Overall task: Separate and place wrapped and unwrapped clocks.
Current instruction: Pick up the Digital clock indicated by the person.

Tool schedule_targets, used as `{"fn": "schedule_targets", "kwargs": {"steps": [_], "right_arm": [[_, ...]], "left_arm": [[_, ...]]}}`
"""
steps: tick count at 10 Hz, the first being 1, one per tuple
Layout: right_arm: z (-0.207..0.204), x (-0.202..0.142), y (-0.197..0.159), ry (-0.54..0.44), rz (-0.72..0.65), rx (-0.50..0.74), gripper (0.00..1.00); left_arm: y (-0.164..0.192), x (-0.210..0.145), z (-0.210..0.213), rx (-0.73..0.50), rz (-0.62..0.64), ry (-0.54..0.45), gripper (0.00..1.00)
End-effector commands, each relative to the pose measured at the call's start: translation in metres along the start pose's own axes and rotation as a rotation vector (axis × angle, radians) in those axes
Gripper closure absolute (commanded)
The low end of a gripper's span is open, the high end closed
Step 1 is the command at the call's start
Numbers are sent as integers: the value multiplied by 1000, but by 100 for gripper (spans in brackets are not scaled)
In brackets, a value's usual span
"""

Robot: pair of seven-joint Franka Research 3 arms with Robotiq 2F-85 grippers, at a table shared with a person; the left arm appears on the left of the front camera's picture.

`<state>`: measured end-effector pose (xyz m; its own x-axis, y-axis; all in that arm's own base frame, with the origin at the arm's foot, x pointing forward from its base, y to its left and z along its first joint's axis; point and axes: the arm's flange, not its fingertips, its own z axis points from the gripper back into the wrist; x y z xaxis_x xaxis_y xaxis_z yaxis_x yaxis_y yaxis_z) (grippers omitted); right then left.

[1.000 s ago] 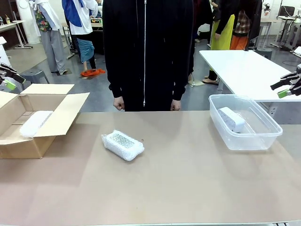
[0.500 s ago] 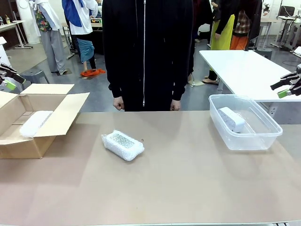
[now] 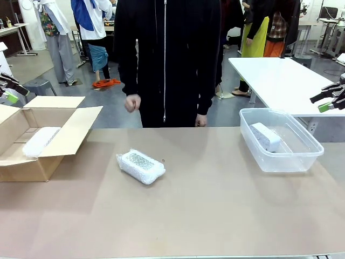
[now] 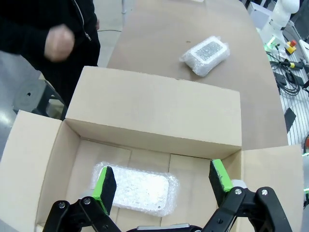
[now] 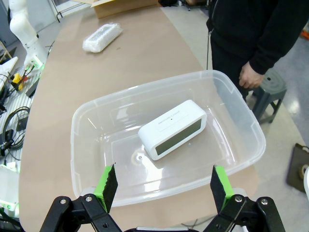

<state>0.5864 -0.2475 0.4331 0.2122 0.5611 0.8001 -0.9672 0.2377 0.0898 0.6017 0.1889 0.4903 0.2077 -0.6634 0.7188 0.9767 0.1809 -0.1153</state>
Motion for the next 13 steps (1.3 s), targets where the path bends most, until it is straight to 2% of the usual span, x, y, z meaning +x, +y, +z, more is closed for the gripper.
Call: {"fn": "schedule_targets", "kwargs": {"steps": [1, 13], "right_arm": [[-1, 1, 0, -1, 0, -3, 0], [-1, 1, 0, -1, 0, -3, 0]], "left_arm": [[0, 0, 0, -1, -9, 5, 0], [0, 0, 0, -1, -9, 5, 0]]}}
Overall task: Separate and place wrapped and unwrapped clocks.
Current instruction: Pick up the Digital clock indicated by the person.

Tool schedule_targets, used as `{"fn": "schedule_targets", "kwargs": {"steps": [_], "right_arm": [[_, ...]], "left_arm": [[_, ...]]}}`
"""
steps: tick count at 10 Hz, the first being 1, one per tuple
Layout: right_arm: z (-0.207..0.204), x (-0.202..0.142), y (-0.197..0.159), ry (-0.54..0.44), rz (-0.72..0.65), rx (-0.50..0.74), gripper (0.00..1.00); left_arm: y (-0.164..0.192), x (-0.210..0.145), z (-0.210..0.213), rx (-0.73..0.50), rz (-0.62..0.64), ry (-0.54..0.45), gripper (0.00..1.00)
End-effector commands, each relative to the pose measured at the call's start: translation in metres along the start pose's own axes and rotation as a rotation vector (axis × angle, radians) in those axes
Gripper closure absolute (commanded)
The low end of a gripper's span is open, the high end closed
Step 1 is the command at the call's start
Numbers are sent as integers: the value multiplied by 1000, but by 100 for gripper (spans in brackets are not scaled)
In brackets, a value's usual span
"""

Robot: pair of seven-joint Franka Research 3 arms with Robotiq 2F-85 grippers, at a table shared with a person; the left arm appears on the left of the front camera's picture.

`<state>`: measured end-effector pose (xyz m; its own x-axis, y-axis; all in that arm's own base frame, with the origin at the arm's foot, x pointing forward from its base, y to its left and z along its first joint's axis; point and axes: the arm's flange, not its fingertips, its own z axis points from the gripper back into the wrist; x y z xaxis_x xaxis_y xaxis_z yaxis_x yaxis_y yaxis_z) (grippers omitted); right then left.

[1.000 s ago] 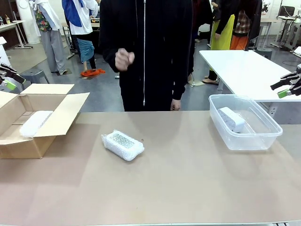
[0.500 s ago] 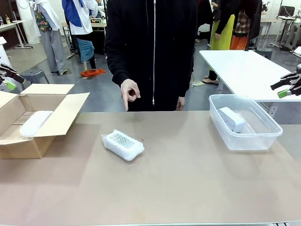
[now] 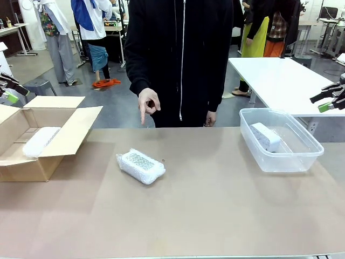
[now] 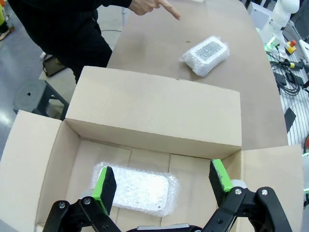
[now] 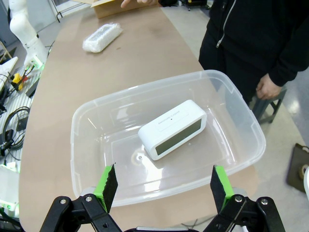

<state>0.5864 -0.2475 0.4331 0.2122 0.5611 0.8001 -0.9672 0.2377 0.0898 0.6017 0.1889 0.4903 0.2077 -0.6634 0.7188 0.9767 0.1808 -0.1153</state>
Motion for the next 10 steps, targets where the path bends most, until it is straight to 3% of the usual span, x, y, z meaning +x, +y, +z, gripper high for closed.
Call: {"fn": "schedule_targets", "kwargs": {"steps": [1, 10], "right_arm": [[-1, 1, 0, -1, 0, -3, 0], [-1, 1, 0, -1, 0, -3, 0]], "left_arm": [[0, 0, 0, -1, -9, 5, 0], [0, 0, 0, -1, -9, 5, 0]]}}
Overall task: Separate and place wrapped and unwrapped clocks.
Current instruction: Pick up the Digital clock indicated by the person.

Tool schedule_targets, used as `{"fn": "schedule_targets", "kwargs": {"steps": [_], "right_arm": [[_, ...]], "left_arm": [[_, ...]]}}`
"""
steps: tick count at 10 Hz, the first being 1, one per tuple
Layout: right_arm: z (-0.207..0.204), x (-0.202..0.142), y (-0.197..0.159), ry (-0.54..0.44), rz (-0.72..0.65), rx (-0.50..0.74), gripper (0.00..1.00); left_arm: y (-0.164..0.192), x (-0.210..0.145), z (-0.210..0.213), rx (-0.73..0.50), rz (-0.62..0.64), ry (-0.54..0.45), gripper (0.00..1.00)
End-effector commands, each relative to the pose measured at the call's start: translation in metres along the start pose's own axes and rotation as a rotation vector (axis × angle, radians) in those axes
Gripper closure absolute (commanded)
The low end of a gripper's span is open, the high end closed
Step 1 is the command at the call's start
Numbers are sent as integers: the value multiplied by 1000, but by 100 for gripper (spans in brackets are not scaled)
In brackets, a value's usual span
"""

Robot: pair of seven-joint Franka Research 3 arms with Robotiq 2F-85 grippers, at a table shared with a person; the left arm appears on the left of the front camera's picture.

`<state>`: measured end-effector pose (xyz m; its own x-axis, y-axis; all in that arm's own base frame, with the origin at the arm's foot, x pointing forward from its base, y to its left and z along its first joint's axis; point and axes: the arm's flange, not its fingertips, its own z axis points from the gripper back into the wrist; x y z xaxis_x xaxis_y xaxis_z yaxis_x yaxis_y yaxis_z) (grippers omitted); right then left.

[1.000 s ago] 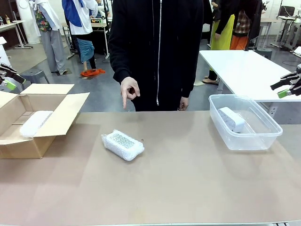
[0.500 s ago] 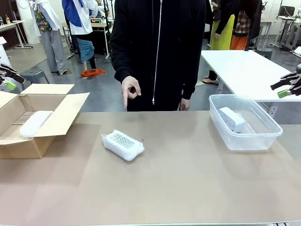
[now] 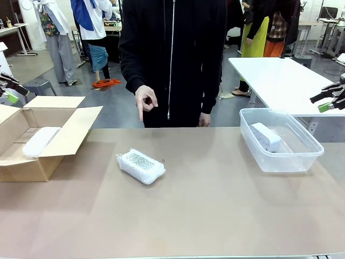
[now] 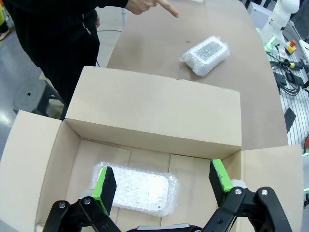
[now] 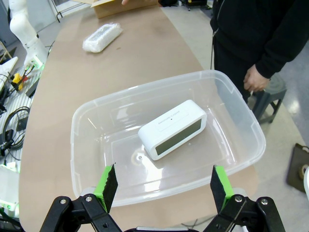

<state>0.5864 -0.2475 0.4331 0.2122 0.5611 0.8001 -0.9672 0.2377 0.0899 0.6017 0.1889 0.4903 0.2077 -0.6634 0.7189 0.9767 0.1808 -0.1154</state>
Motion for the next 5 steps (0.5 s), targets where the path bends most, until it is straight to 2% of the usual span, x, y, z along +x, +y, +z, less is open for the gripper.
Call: {"fn": "schedule_targets", "kwargs": {"steps": [1, 3, 4, 5], "right_arm": [[-1, 1, 0, -1, 0, -3, 0], [-1, 1, 0, -1, 0, -3, 0], [-1, 1, 0, -1, 0, -3, 0], [-1, 1, 0, -1, 0, -3, 0]], "left_arm": [[0, 0, 0, 0, 0, 0, 0], [-2, 10, 3, 85, -67, 8, 0], [2, 10, 8, 187, -69, 96, 0], [-3, 19, 3, 257, -16, 63, 0]]}}
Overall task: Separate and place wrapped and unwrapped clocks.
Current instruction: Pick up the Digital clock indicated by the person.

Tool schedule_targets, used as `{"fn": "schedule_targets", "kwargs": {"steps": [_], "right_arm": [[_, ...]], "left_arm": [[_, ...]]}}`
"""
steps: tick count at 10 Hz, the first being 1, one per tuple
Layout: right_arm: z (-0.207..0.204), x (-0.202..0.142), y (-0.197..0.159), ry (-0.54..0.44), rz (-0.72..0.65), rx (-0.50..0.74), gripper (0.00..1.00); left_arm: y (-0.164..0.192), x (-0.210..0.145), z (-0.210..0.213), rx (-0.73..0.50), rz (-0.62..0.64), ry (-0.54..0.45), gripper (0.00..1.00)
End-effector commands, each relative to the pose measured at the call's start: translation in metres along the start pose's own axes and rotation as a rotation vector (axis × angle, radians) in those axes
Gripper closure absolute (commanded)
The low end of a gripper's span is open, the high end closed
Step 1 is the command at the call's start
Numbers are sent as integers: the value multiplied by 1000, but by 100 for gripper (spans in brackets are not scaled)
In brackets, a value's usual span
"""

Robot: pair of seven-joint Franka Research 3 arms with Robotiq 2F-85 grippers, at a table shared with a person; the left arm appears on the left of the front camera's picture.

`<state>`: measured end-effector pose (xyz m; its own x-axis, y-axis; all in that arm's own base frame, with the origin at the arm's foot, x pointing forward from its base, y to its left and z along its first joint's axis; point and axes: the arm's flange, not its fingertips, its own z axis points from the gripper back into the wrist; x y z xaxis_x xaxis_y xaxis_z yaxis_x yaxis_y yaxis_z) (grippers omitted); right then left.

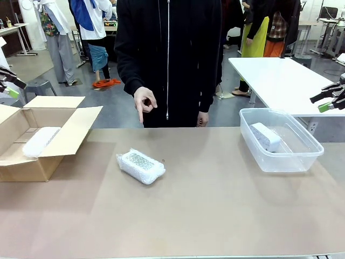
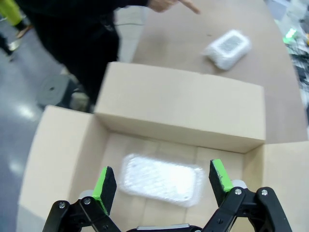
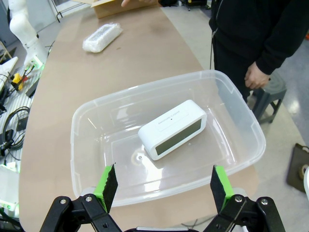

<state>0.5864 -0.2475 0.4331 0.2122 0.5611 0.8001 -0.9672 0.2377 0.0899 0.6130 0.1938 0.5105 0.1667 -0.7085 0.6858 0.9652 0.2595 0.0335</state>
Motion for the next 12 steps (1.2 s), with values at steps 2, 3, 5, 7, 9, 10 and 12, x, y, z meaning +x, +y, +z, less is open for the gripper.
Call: {"fn": "schedule_targets", "kwargs": {"steps": [2, 3, 5, 7, 9, 10, 12], "right_arm": [[-1, 1, 0, -1, 0, -3, 0], [-1, 1, 0, -1, 0, -3, 0], [-1, 1, 0, -1, 0, -3, 0], [-1, 1, 0, -1, 0, -3, 0], [-1, 1, 0, -1, 0, -3, 0], [-1, 1, 0, -1, 0, -3, 0], [-1, 1, 0, -1, 0, -3, 0]], "left_arm": [[-22, 24, -21, 206, 8, 64, 0], [-27, 32, -26, 215, -30, 73, 0], [-44, 52, -42, 199, -214, 109, 0], [-58, 66, -55, 103, -303, 131, 0], [-71, 87, -66, 42, -356, 150, 0], [-74, 97, -75, 13, -359, 165, 0], [-78, 123, -96, -97, -381, 189, 0]]}}
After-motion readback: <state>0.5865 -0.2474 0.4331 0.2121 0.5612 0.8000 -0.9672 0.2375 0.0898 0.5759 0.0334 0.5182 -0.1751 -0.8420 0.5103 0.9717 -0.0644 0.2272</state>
